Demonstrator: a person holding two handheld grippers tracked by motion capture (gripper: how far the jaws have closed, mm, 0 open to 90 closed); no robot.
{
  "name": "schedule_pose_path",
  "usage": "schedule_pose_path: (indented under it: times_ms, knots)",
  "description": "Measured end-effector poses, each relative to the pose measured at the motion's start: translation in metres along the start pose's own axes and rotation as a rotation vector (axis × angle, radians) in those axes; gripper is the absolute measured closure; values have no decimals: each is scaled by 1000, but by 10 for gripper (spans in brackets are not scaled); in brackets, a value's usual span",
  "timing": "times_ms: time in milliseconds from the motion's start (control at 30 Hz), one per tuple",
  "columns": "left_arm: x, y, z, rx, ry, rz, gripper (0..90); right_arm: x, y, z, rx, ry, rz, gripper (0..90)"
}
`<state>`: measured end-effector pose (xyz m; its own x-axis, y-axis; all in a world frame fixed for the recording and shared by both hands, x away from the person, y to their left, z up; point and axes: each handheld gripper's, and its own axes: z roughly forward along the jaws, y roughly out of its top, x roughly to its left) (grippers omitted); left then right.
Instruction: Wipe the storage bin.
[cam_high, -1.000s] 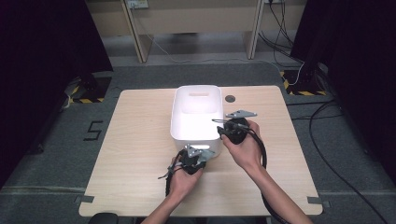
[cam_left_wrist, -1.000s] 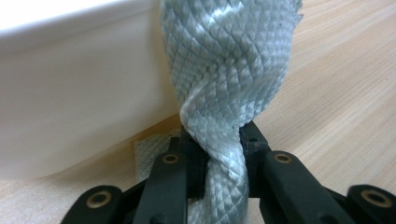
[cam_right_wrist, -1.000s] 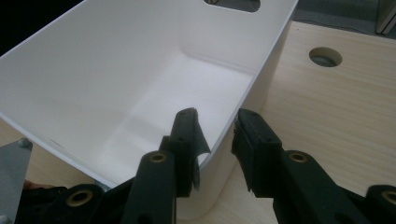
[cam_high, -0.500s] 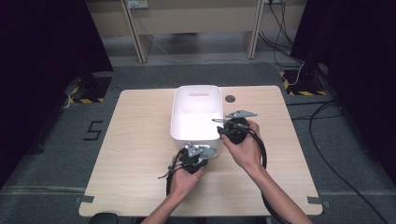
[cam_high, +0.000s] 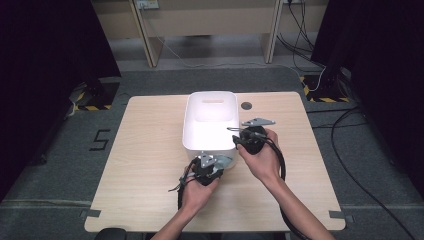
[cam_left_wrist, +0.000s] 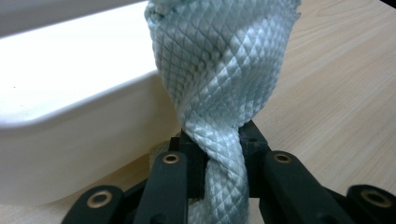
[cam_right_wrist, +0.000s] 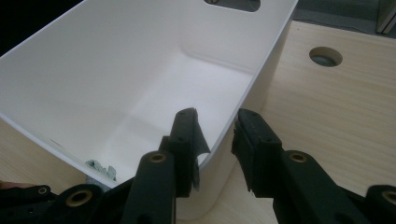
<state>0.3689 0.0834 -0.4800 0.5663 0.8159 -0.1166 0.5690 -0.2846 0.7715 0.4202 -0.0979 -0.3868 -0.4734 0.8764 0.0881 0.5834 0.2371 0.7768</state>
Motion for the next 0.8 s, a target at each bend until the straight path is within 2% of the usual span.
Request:
schedule_pose_path:
  times_ms: [167,233,433,800]
  knots:
    - [-3,2,-3,-8,-8,4,767,0,0,0,1,0,0,687]
    - [-4,2,-4,-18,-26,-8,767,0,0,0,0,0,0,687]
    - [-5,4,-7,-23,-30,-4,768,0,0,0,0,0,0,687]
    - [-10,11,-18,-65,-42,7,768,0,0,0,-1,-1,0,687]
